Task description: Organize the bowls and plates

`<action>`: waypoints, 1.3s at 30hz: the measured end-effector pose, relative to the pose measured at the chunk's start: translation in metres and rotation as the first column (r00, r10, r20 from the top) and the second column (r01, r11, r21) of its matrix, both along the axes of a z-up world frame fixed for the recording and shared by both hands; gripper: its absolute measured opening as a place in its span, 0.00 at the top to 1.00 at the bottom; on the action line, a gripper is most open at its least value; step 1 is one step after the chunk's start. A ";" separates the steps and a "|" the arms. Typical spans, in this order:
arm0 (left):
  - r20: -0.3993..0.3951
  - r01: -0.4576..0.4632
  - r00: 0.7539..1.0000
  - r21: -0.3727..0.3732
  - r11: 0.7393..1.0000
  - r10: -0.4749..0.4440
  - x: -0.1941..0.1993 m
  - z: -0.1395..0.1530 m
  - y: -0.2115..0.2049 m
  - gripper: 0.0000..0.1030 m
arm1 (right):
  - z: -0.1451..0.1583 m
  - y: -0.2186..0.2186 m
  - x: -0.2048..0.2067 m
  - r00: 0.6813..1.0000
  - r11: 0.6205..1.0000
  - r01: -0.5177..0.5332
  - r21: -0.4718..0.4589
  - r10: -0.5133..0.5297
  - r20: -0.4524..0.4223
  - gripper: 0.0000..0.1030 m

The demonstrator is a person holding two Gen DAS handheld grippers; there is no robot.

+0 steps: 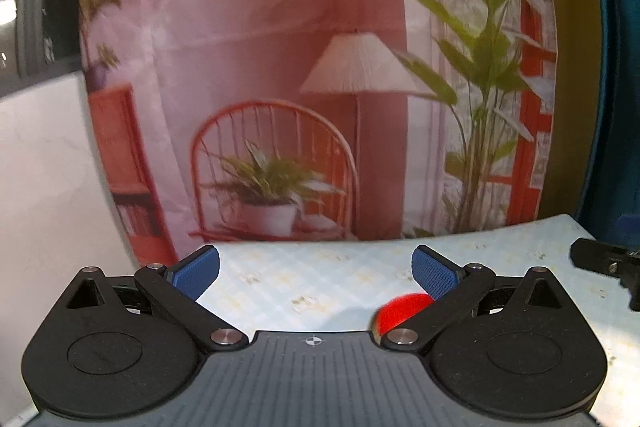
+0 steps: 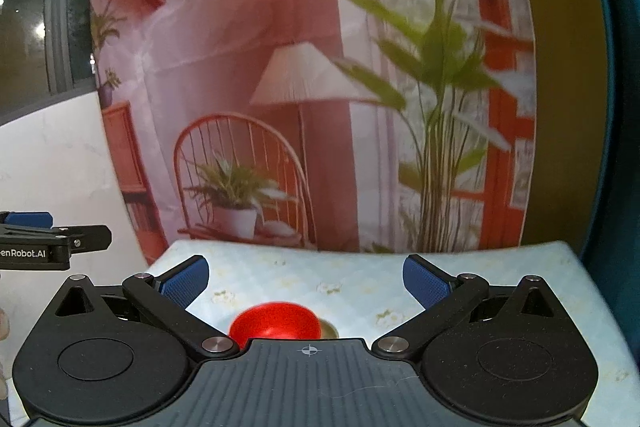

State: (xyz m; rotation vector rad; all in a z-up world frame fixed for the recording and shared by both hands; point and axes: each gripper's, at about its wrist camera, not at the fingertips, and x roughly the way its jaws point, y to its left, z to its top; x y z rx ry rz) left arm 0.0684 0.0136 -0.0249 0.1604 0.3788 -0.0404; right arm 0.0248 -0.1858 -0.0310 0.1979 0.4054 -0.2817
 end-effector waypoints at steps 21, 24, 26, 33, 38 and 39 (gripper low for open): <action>0.124 -0.001 0.992 -0.052 0.999 0.008 -0.087 0.039 -0.005 0.00 | 0.062 0.021 -0.080 0.984 0.993 0.115 -0.013 -0.112 0.142 0.00; 0.116 0.000 0.993 -0.037 0.999 0.005 -0.086 0.035 -0.007 0.00 | 0.061 0.022 -0.081 0.987 0.995 0.102 -0.020 -0.099 0.124 0.00; 0.110 -0.003 0.994 -0.031 1.000 0.006 -0.085 0.033 -0.007 0.00 | 0.060 0.023 -0.082 0.988 0.994 0.103 -0.027 -0.099 0.115 0.00; 0.077 -0.015 0.997 -0.035 0.999 0.018 -0.081 0.027 -0.001 0.00 | 0.058 0.024 -0.079 0.989 0.993 0.114 -0.035 -0.110 0.098 0.00; 0.064 -0.026 0.998 -0.040 0.999 0.028 -0.079 0.026 0.001 0.00 | 0.056 0.026 -0.077 0.991 0.993 0.105 -0.044 -0.101 0.083 0.00; 0.065 -0.026 0.997 -0.040 0.999 0.029 -0.079 0.026 0.001 0.00 | 0.055 0.027 -0.077 0.992 0.994 0.104 -0.046 -0.100 0.080 0.00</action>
